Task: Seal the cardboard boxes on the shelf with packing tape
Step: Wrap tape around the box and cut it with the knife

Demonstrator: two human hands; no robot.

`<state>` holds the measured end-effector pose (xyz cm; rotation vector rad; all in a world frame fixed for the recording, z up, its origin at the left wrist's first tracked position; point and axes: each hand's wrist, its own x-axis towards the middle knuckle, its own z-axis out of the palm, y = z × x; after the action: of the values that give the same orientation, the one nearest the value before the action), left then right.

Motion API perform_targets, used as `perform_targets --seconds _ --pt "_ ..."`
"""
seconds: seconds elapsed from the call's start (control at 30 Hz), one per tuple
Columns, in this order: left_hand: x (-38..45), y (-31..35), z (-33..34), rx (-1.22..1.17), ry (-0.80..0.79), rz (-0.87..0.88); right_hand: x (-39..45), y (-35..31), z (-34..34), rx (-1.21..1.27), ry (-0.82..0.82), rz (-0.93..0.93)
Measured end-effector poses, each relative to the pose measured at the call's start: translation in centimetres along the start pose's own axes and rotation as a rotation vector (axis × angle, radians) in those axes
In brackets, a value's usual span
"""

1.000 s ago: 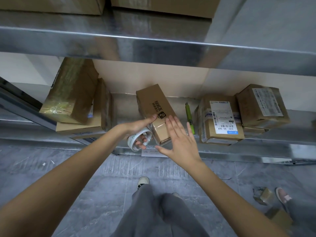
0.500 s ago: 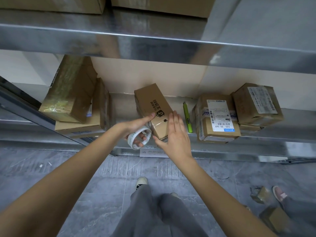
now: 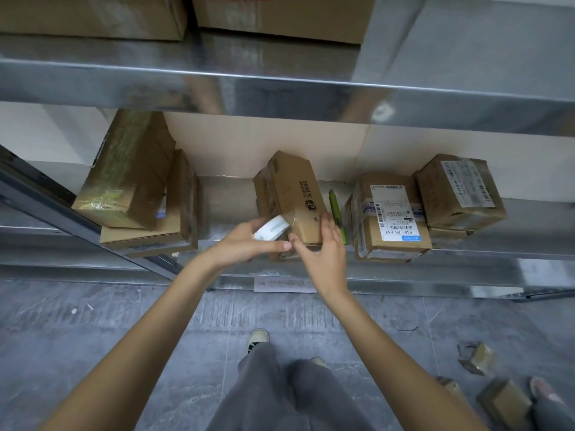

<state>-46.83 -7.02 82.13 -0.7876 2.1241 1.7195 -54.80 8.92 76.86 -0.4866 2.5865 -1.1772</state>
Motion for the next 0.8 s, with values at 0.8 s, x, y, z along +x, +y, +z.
perform_targets --seconds 0.8 --pt "4.7 1.9 7.1 0.216 0.661 0.114 0.6 3.4 0.2 -0.208 -0.063 -0.16"
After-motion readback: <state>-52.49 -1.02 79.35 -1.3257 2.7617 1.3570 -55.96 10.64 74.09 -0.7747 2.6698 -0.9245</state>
